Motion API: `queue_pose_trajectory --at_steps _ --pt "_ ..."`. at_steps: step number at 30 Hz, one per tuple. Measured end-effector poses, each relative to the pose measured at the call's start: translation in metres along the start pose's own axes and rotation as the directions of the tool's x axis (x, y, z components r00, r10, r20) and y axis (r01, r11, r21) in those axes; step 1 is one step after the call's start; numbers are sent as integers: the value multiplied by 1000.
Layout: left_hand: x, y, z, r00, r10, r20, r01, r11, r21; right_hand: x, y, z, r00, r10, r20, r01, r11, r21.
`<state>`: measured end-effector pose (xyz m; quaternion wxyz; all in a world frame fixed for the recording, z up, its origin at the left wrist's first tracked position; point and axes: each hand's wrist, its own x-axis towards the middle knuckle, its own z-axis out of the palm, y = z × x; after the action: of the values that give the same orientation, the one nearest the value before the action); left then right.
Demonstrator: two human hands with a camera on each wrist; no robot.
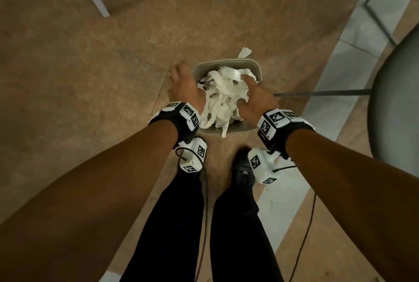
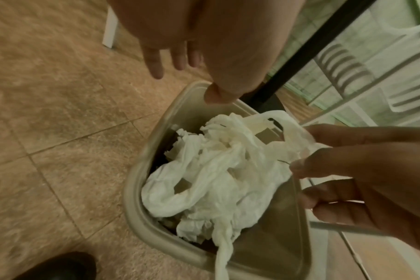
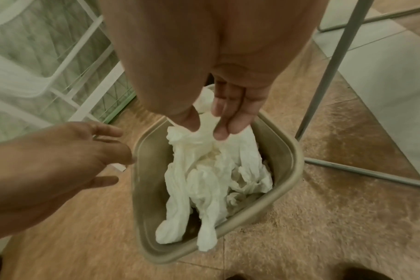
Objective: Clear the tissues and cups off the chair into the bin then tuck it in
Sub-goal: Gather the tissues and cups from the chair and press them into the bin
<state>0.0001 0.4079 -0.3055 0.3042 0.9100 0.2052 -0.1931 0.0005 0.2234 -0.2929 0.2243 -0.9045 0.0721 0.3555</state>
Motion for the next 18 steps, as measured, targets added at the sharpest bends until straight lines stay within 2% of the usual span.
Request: queue_pose_trajectory --at_steps 2,4,7,11,13,15,18 --pt "6 -15 8 986 -132 105 133 991 -1 4 0 6 999 -47 -3 47 997 -59" --pt "8 -31 14 974 -176 145 165 982 88 7 -1 11 996 -87 35 91 985 -146" --pt "11 -48 14 975 -219 36 216 974 65 15 -5 12 976 -219 17 218 955 -203" --pt "23 -67 -4 960 -255 -118 246 966 -81 34 -17 1 944 -329 24 328 944 19" --pt "34 -74 -12 951 -256 -174 238 964 -117 45 -29 -6 941 -339 -10 339 939 49" --pt "45 -80 -19 940 -255 -226 223 962 -158 60 -38 -11 935 -341 -100 346 938 29" --pt "65 -90 -28 913 -267 -308 204 953 -223 94 -41 -23 957 -222 -189 235 971 48"
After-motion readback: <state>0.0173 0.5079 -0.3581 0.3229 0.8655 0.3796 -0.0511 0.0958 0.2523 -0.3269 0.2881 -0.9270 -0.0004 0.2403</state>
